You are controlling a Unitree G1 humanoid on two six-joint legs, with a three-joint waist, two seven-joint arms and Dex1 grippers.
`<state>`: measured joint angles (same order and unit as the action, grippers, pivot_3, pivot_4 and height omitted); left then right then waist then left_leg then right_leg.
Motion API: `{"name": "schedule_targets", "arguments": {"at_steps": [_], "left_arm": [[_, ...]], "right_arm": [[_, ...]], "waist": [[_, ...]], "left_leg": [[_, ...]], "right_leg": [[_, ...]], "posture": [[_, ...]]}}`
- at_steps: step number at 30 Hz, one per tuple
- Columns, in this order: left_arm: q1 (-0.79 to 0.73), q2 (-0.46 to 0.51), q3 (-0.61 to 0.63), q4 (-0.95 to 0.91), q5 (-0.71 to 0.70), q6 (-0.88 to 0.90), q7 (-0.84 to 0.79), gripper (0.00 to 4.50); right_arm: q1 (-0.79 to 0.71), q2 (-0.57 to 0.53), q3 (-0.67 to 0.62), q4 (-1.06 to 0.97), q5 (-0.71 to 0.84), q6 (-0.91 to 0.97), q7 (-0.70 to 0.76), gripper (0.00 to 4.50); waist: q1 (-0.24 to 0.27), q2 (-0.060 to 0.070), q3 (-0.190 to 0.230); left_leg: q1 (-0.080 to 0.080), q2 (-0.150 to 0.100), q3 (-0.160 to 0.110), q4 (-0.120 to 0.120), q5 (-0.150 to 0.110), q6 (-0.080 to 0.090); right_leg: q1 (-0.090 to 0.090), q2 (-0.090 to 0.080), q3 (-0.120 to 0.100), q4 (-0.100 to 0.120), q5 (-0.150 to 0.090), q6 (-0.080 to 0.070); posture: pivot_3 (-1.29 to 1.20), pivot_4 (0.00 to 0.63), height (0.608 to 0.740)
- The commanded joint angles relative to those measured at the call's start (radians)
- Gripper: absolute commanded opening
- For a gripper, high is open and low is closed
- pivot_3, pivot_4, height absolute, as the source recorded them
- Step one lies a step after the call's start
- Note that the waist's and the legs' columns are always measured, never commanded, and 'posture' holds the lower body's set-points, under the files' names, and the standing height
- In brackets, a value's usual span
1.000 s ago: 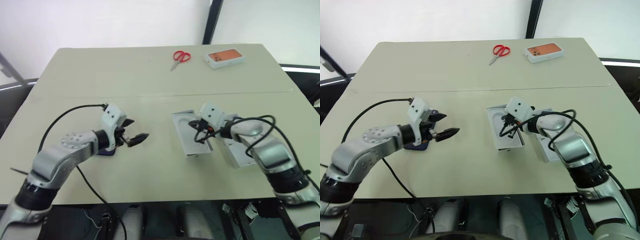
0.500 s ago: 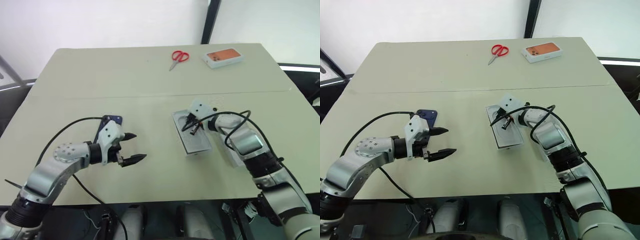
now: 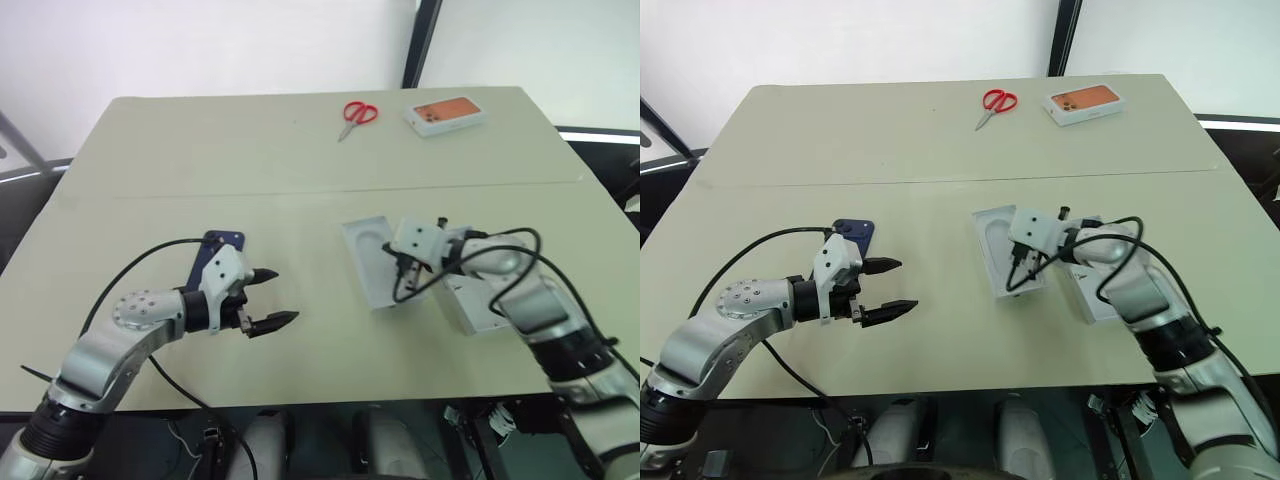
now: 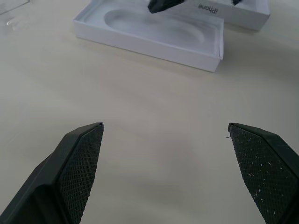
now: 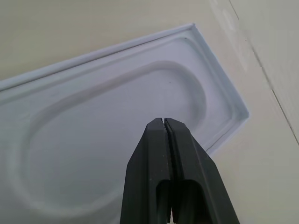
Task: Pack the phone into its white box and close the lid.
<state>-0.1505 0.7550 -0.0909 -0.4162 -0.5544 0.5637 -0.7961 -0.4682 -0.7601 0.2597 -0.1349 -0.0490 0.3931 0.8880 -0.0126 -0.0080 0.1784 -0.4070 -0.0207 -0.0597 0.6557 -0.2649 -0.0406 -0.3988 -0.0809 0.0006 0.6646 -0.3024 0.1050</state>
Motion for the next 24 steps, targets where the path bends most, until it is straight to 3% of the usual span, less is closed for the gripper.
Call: {"name": "schedule_targets", "arguments": {"at_steps": [1,12,19,22,24], "left_arm": [[-0.002,-0.008,0.019,-0.026,0.005,-0.001,-0.007,4.50],[-0.020,-0.032,0.017,-0.015,0.023,0.006,-0.014,4.50],[-0.007,-0.027,0.037,-0.017,0.022,0.014,-0.011,4.50],[0.000,-0.021,0.049,-0.010,0.028,0.010,-0.012,4.50],[0.004,-0.020,0.057,-0.008,0.027,0.011,-0.011,4.50]], "right_arm": [[0.050,-0.027,-0.021,-0.100,0.039,0.045,0.052,0.06],[0.099,-0.015,0.032,-0.194,0.032,0.098,0.091,0.06],[0.055,-0.009,-0.041,-0.199,0.047,0.122,0.060,0.06],[0.058,-0.047,-0.107,-0.216,0.127,0.150,0.121,0.06],[0.092,-0.086,-0.132,-0.245,0.187,0.171,0.184,0.59]], "waist": [[-0.002,0.000,0.000],[0.000,0.000,0.000],[0.001,0.000,0.000],[0.002,0.000,0.000],[0.003,0.000,0.000]], "left_leg": [[0.000,0.000,0.000,0.000,0.000,0.000],[0.001,0.000,0.000,0.000,0.000,0.000],[0.001,0.000,0.000,0.001,0.000,0.000],[0.001,0.000,0.000,0.001,0.000,0.000],[0.000,0.000,0.000,0.000,0.000,0.000]], "right_leg": [[0.000,0.000,0.000,0.000,0.000,0.000],[0.001,0.000,0.000,0.000,0.000,0.000],[0.001,0.000,0.000,0.000,0.000,0.000],[0.001,0.000,0.000,0.000,0.000,0.000],[0.001,0.000,0.000,-0.001,0.000,0.000]], "posture": [[0.00,0.150,0.740],[0.00,0.150,0.740],[0.00,0.150,0.740],[0.00,0.150,0.740],[0.00,0.150,0.740]]}}
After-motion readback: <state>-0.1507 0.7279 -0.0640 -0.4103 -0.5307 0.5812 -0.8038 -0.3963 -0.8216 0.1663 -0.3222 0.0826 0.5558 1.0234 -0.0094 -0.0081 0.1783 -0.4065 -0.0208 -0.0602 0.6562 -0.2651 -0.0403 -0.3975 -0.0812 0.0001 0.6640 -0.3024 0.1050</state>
